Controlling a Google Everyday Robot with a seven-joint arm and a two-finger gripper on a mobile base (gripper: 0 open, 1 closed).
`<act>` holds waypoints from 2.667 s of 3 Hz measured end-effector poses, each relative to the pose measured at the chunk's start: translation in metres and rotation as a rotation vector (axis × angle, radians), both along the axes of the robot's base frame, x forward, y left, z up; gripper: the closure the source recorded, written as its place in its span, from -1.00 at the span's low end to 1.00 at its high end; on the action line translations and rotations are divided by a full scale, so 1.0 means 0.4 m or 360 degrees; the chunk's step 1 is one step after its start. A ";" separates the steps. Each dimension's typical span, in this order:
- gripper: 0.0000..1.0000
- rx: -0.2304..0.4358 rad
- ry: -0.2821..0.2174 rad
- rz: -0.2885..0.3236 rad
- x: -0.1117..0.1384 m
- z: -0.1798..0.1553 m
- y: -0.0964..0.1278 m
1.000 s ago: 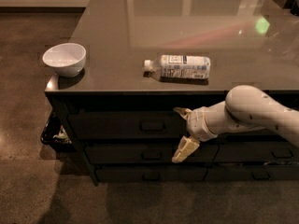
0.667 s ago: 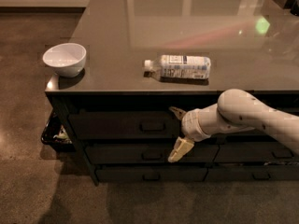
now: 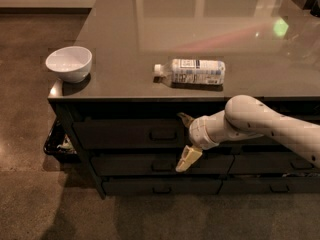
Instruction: Open top drawer
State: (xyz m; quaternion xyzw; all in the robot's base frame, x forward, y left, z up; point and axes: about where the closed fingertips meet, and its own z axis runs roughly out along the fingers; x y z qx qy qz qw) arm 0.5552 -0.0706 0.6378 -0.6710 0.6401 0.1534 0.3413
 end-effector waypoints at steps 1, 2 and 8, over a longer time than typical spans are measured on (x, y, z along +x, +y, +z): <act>-1.00 0.0018 0.0066 0.0023 -0.014 -0.007 0.011; -1.00 0.0031 0.0106 0.0012 -0.032 0.003 0.008; -1.00 0.0112 0.0423 0.0031 -0.351 0.112 0.021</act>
Offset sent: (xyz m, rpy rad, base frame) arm -0.1085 0.0030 -0.0178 0.1117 0.3999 -0.0658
